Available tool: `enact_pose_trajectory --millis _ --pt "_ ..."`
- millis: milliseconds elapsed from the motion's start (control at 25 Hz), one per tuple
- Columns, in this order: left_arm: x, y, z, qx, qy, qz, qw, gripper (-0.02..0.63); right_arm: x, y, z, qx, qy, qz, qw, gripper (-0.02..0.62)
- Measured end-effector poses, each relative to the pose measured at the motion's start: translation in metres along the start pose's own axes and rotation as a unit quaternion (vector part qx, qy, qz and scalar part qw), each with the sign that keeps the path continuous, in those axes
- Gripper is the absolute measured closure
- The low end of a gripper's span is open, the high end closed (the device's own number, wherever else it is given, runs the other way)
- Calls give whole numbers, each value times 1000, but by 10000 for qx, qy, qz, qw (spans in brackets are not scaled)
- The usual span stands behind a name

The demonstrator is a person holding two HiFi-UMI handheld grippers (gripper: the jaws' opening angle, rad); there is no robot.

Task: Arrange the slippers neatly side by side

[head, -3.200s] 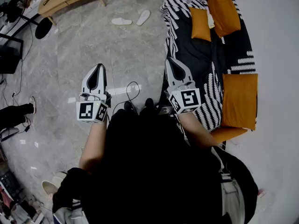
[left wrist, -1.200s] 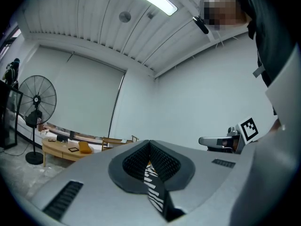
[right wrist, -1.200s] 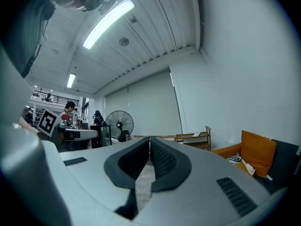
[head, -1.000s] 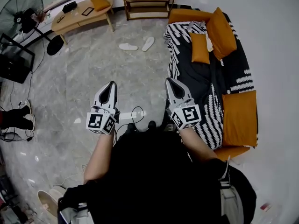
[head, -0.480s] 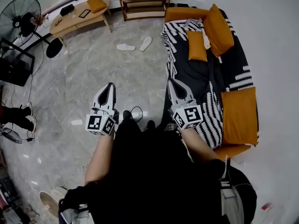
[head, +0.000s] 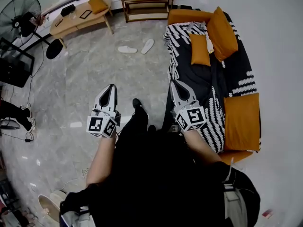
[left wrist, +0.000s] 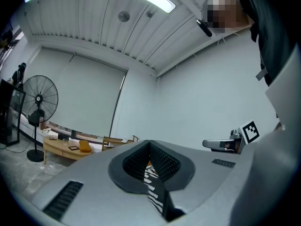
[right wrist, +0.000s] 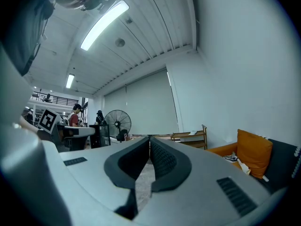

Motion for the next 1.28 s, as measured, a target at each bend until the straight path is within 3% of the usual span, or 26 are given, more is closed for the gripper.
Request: enact_pose_trajectory --millis 840,1080,1280 --pt "103 -5 -159 70 65 380 9992 591 -65 -21 -163 363 -18 53 9993 563" --pt "164 -19 -215 59 87 436 9990 591 -79 -34 -246 358 29 78 9993 563" --pt "206 -31 -267 -67 202 363 9991 591 -91 -55 -316 40 -39 83 10000 563"
Point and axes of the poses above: the fingertips, and each gripper's own axes: z backward along the fingers, x to its left, y out of its underside, the point moved 10 cm from there along z, backward along the fingers, and after that the axes turned 1 degree about x, right-handed, at the moved point
